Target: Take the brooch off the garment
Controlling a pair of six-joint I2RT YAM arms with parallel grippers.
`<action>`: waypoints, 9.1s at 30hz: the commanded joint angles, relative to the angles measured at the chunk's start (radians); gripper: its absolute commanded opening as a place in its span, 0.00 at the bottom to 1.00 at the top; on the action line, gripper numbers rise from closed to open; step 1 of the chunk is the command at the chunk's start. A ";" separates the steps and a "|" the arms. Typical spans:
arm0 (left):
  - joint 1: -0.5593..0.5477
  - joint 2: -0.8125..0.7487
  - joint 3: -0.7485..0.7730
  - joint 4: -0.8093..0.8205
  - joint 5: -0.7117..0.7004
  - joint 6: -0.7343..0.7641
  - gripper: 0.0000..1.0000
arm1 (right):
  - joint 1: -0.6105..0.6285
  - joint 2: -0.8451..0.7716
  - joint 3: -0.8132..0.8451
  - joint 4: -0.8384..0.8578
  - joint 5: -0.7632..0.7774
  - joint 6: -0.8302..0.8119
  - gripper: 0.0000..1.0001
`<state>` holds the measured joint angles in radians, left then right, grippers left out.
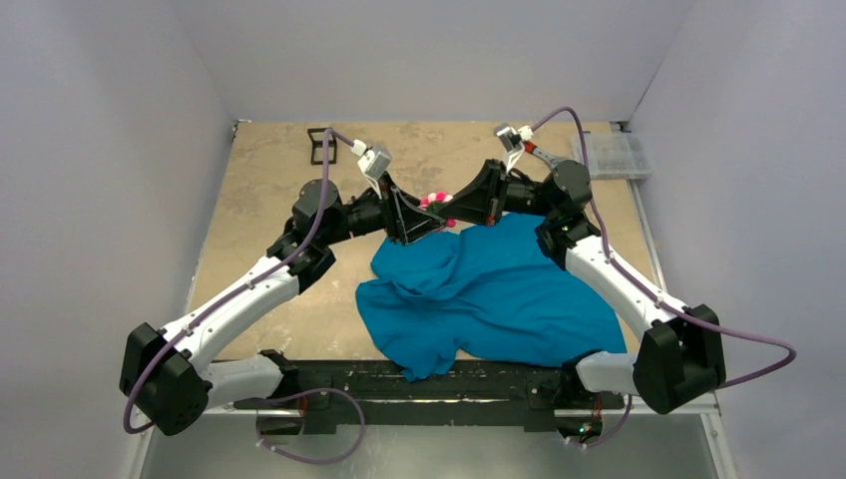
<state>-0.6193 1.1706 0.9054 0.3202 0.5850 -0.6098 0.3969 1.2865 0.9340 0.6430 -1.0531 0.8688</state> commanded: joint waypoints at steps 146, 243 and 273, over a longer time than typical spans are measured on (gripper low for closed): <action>0.068 0.208 0.113 0.252 0.181 -0.326 0.24 | 0.046 -0.043 0.036 -0.057 -0.183 -0.259 0.00; 0.001 -0.016 0.186 -0.215 0.424 0.641 0.46 | 0.015 -0.048 0.077 -0.405 -0.188 -0.478 0.00; 0.102 -0.026 0.232 -0.384 0.398 0.641 0.58 | 0.026 -0.089 0.119 -0.432 -0.118 -0.622 0.00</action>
<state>-0.4938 1.1320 1.0664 0.0212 0.9569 -0.0757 0.4126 1.2404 1.0019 0.2035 -1.1877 0.2996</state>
